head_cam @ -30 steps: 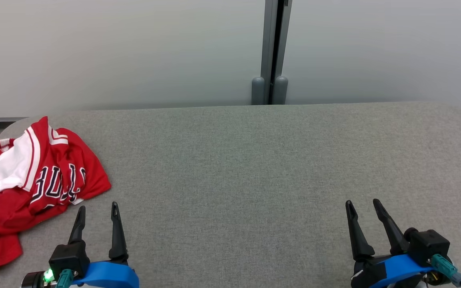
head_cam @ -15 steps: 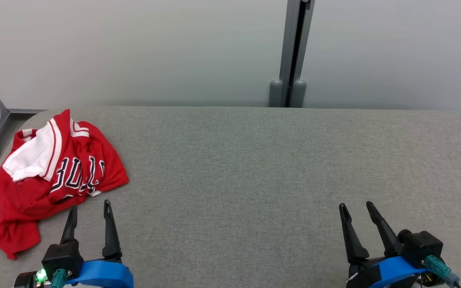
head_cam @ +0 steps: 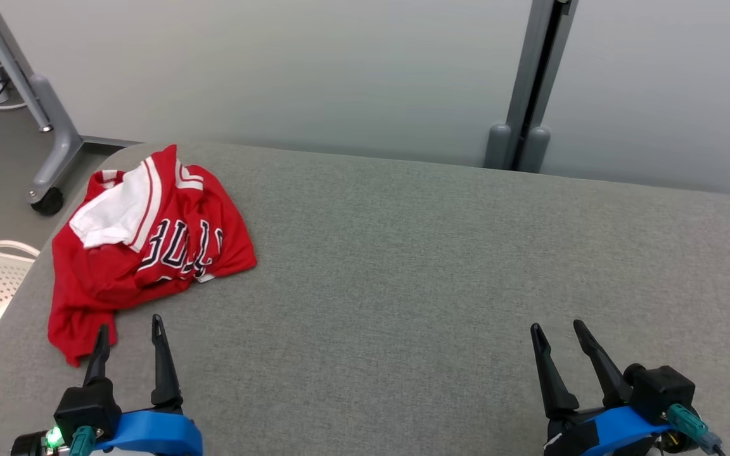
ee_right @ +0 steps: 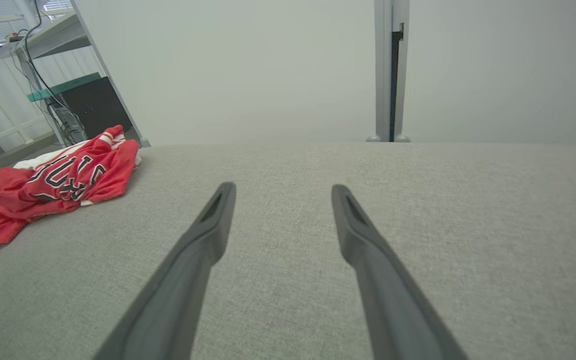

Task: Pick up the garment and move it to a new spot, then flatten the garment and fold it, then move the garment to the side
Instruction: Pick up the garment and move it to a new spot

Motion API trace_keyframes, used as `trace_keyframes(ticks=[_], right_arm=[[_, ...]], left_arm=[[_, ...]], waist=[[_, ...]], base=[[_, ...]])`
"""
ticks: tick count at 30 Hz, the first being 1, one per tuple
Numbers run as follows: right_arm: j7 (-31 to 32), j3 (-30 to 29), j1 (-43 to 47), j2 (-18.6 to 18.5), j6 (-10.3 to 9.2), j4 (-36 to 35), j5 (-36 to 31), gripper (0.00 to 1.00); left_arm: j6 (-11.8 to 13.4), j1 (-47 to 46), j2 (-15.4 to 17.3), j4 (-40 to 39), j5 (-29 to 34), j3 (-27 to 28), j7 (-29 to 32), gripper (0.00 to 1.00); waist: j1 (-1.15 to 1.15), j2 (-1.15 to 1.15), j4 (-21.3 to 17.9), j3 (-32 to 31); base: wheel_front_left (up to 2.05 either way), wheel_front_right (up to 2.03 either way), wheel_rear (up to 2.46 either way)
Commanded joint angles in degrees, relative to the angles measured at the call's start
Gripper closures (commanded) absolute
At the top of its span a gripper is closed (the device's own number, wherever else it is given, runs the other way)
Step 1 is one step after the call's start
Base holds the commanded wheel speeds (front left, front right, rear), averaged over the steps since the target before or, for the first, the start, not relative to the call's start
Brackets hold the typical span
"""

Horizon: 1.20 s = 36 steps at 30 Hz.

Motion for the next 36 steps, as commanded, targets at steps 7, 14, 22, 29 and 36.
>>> trace_keyframes(ticks=[7,14,22,29,36], right_arm=[[-0.2,0.3,-0.7,-0.3,0.03,0.0,-0.1,0.0],[-0.2,0.4,-1.0,-0.3,0.03,-0.3,-0.6,0.0],[-0.2,0.1,-1.5,-0.3,0.03,-0.5,-1.2,0.0],[-0.2,0.3,-1.5,-0.3,0.03,-0.3,-1.3,0.0],[-0.2,0.6,-2.2,-0.3,0.03,-0.2,-1.4,0.0]], left_arm=[[0.1,-0.4,0.2,-0.7,0.3,0.7,-0.2,0.0],[0.0,-0.5,0.1,-1.1,0.1,0.9,-0.2,0.0],[0.3,-0.5,-0.1,-1.6,-0.5,1.1,-0.2,0.0],[0.2,-0.4,-0.1,-1.8,-0.6,1.6,-0.2,0.0],[0.2,-0.4,-0.2,-2.0,-0.6,2.2,-0.2,0.0]], waist=[[0.0,0.0,4.6,0.7],[0.0,0.0,8.3,1.2],[0.0,0.0,12.0,2.2],[0.0,0.0,13.9,2.4],[0.0,0.0,14.2,2.7]], base=[[0.0,0.0,0.0],[0.0,0.0,0.0],[0.0,0.0,0.0],[0.0,0.0,0.0],[0.0,0.0,0.0]])
